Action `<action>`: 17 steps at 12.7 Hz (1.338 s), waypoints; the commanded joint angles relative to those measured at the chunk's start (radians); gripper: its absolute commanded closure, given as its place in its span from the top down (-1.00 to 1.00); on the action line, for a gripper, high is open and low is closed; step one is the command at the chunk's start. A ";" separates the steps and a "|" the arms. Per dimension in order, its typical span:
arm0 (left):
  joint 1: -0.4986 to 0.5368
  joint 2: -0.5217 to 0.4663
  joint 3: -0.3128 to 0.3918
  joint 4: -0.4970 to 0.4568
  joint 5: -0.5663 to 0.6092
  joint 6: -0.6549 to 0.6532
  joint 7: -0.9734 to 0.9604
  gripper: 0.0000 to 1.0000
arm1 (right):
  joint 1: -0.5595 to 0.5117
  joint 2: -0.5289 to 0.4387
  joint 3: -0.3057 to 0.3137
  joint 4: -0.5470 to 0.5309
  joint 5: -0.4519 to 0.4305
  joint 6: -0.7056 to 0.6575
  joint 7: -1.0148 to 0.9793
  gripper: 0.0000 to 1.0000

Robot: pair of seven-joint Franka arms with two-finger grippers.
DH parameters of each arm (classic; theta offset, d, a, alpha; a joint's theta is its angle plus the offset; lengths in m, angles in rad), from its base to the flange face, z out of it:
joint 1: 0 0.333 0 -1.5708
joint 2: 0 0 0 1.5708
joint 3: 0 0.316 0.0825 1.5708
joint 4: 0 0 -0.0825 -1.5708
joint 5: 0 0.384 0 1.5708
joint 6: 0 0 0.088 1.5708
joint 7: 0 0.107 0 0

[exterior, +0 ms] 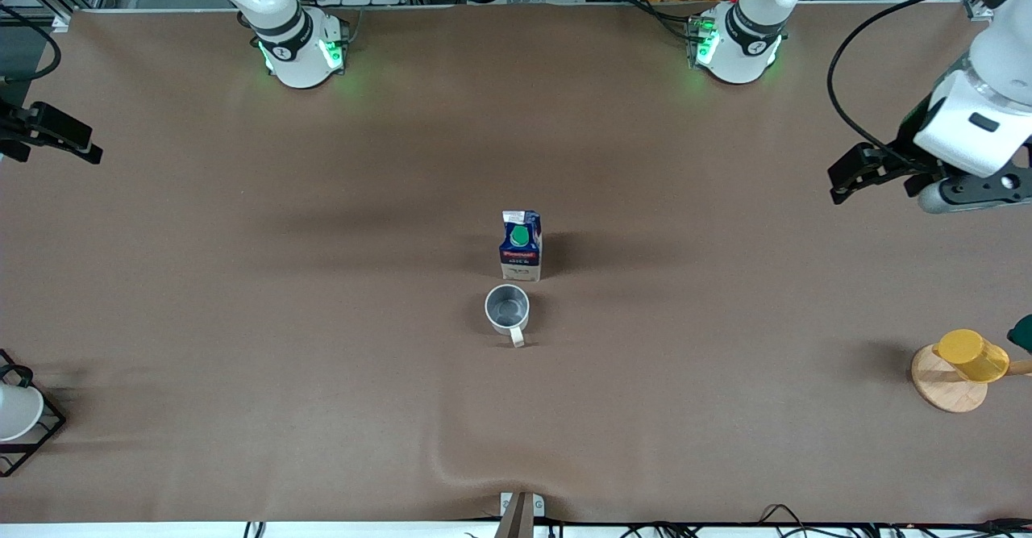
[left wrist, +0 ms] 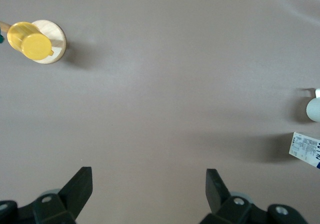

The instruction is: Place milk next to cup

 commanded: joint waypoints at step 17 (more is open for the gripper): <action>0.043 -0.012 -0.002 0.031 0.007 -0.079 0.092 1.00 | 0.008 -0.006 0.005 0.001 -0.001 -0.004 -0.038 1.00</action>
